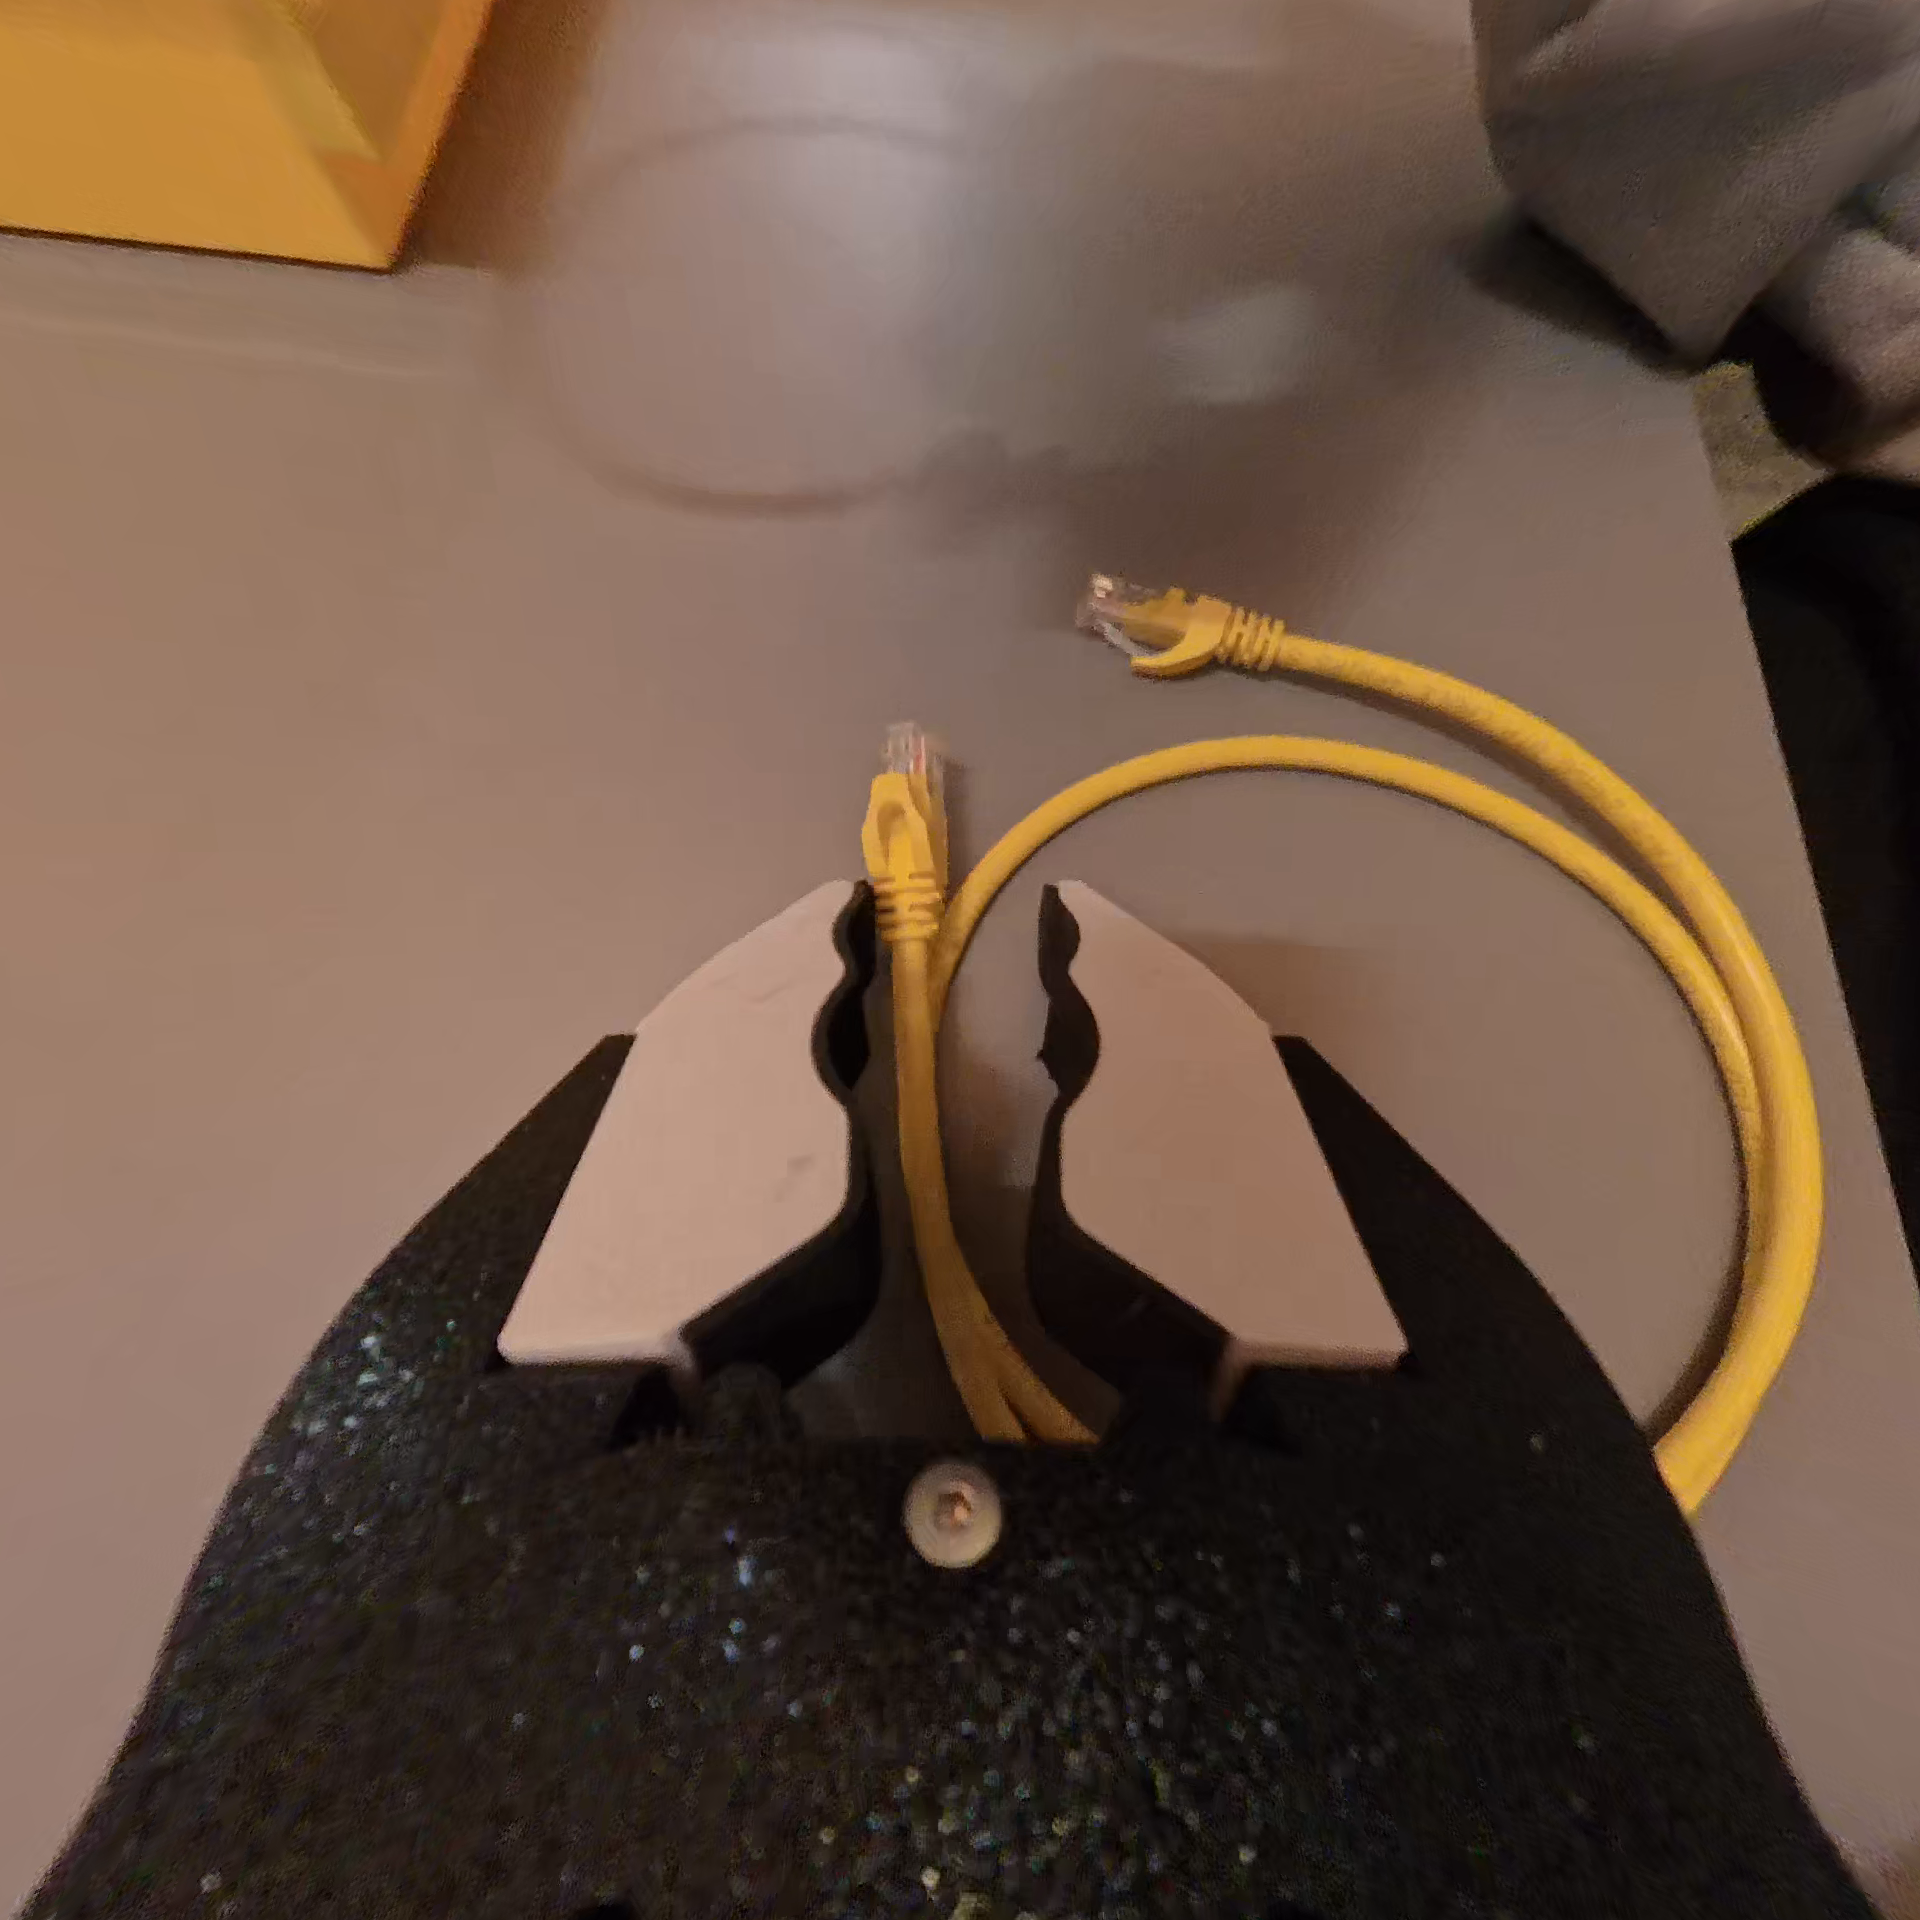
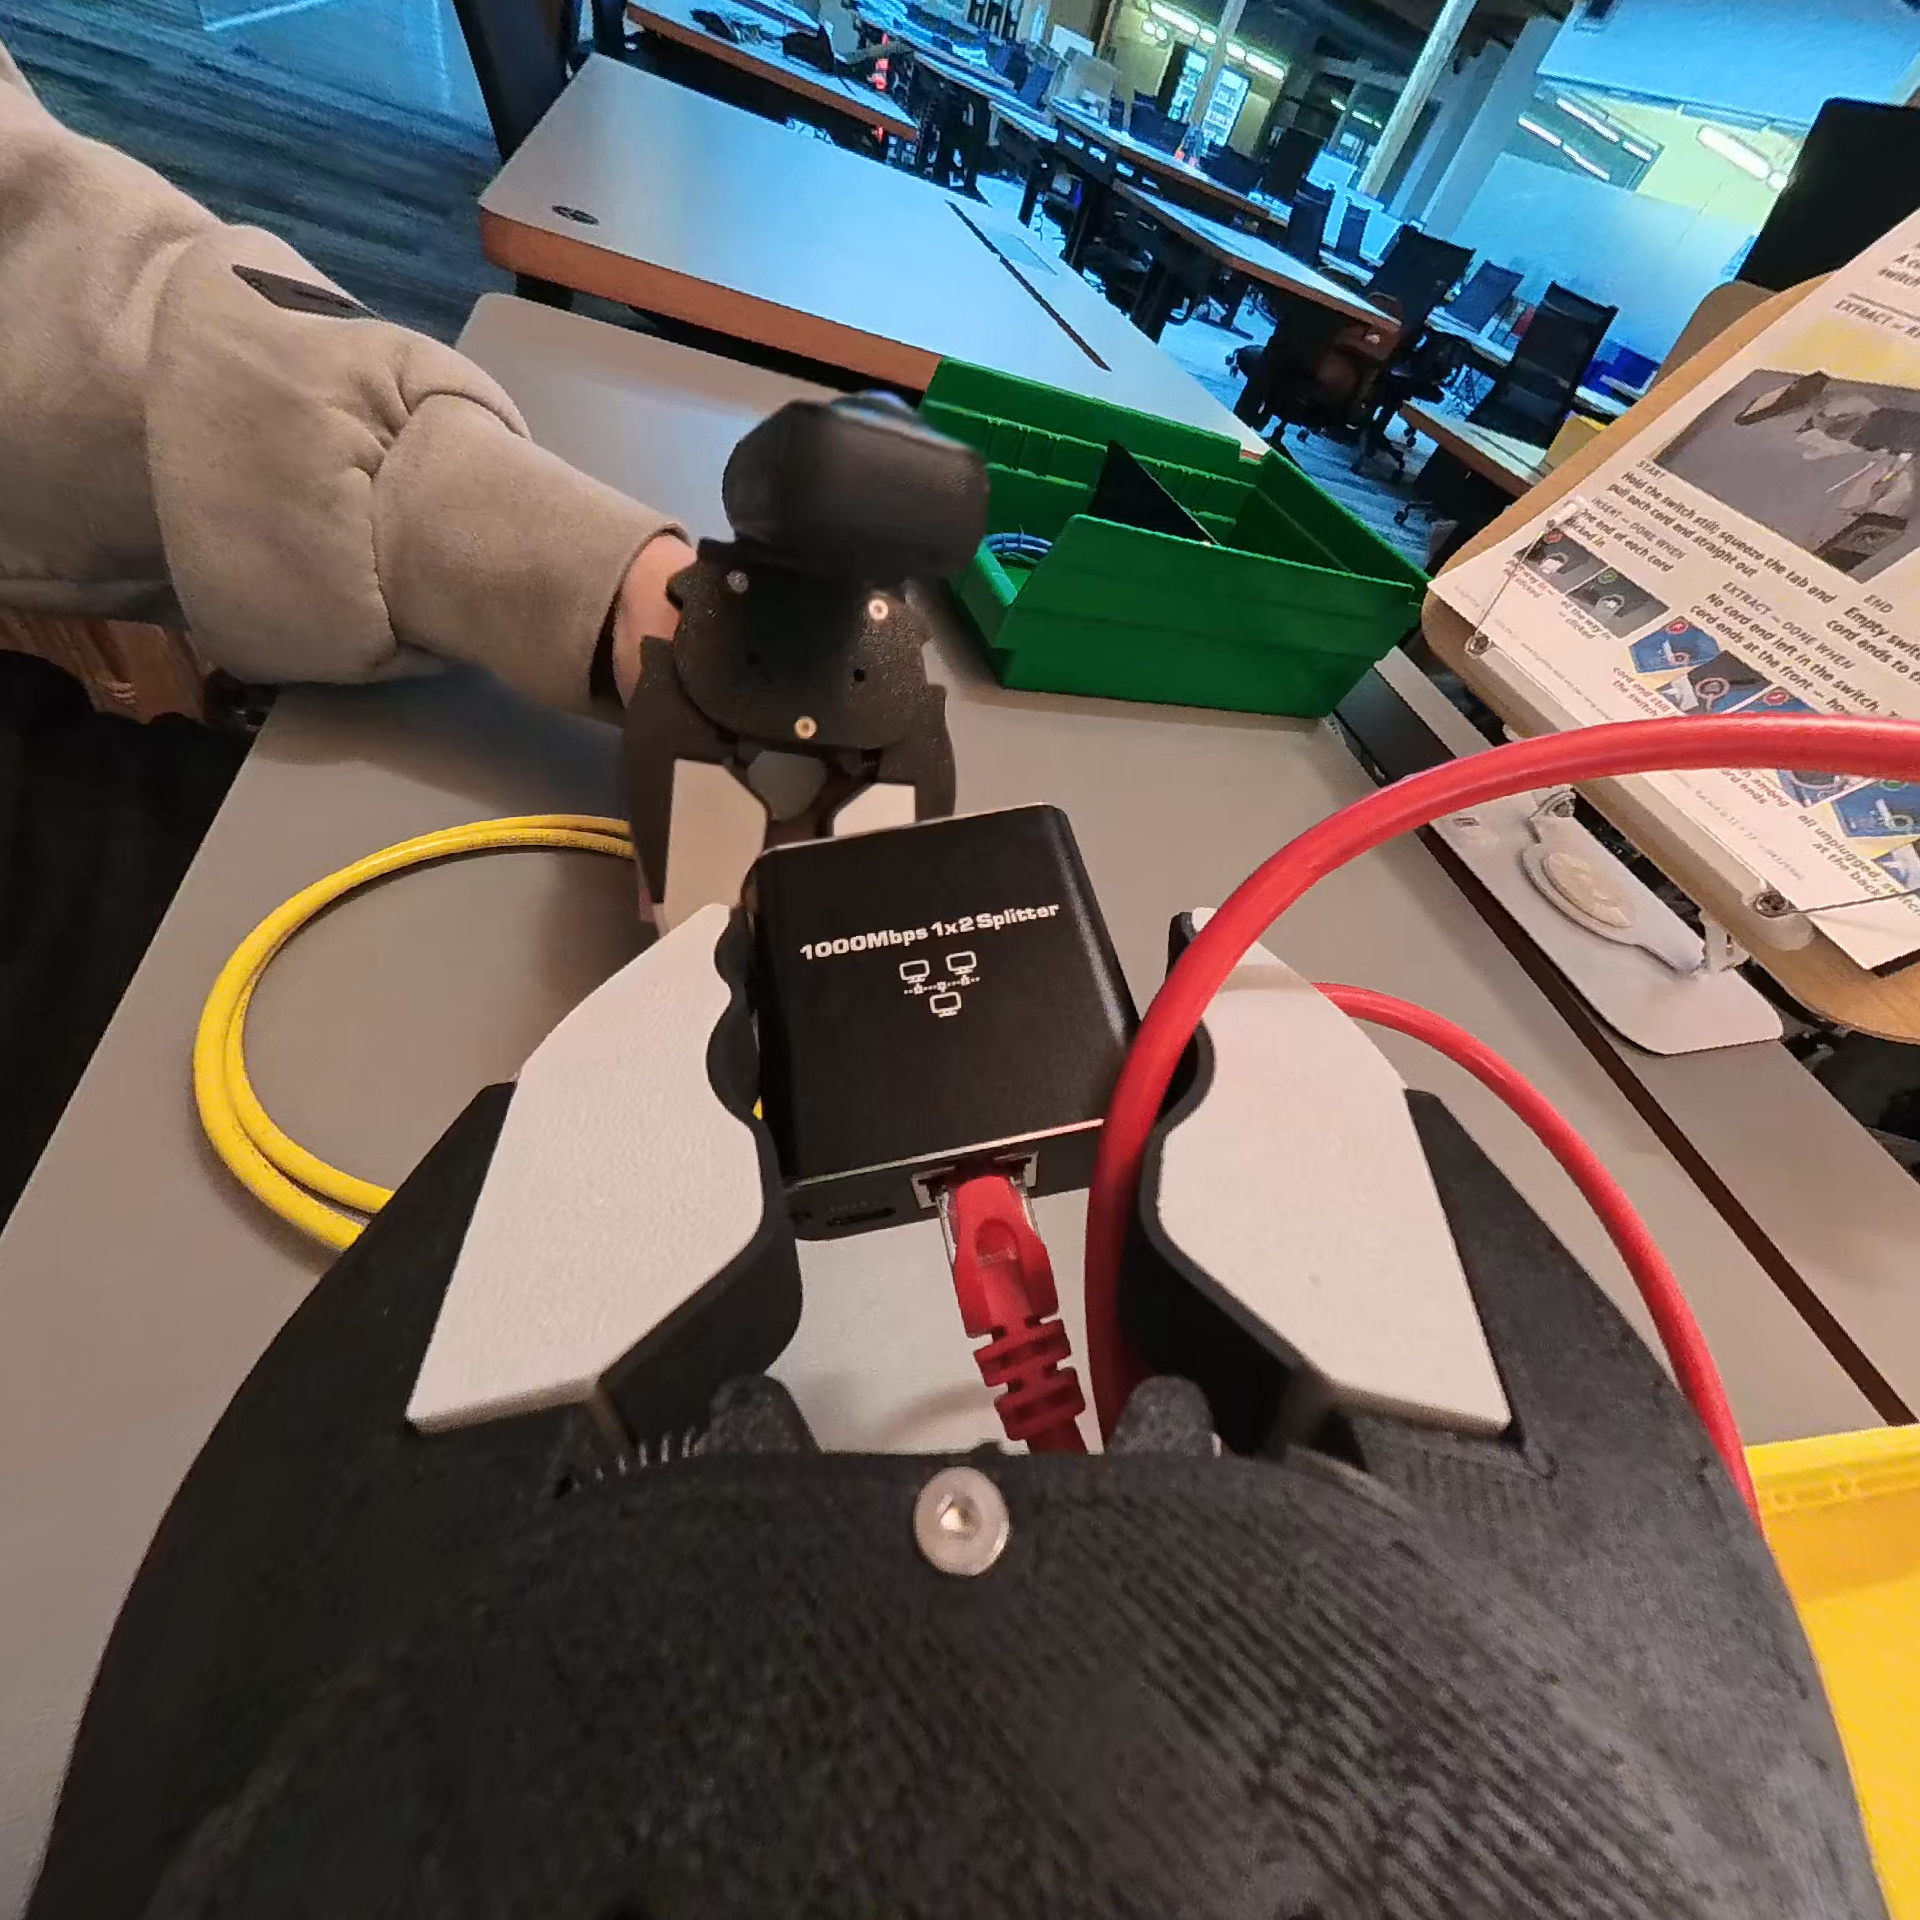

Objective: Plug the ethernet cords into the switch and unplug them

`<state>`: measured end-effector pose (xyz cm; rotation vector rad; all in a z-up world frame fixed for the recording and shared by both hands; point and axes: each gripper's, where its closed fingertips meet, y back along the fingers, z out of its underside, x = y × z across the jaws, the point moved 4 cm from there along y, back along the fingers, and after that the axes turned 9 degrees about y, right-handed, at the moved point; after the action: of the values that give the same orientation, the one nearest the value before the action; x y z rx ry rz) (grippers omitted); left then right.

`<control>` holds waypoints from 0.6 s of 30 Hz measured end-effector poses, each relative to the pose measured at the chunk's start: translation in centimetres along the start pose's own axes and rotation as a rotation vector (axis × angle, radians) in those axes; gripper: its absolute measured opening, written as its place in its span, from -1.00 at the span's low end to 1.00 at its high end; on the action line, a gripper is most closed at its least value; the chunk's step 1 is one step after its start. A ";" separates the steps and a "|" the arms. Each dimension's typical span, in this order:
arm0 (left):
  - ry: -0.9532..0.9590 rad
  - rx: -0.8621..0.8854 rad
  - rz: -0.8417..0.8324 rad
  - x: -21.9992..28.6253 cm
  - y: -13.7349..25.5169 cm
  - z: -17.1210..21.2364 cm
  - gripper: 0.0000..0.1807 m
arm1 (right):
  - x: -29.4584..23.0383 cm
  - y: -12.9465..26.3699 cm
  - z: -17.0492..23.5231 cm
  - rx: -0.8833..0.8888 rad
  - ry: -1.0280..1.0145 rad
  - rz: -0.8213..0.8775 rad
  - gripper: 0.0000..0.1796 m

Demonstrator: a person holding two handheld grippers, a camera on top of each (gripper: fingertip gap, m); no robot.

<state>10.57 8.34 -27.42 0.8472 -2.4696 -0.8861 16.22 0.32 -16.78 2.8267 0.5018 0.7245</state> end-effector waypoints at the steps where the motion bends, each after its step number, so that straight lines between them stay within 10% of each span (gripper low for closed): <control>1: 0.032 0.025 0.000 -0.2 0.3 -0.2 -0.66 | 0.0 0.0 0.0 0.001 0.001 -0.001 -0.15; 18: 0.061 -0.016 -0.171 -1.2 0.9 0.8 -0.94 | -0.3 -0.4 0.3 0.000 -0.006 -0.020 -0.15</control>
<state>10.69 10.04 -27.58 1.0764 -2.3612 -0.9214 15.97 0.58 -17.25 2.8188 0.5281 0.7122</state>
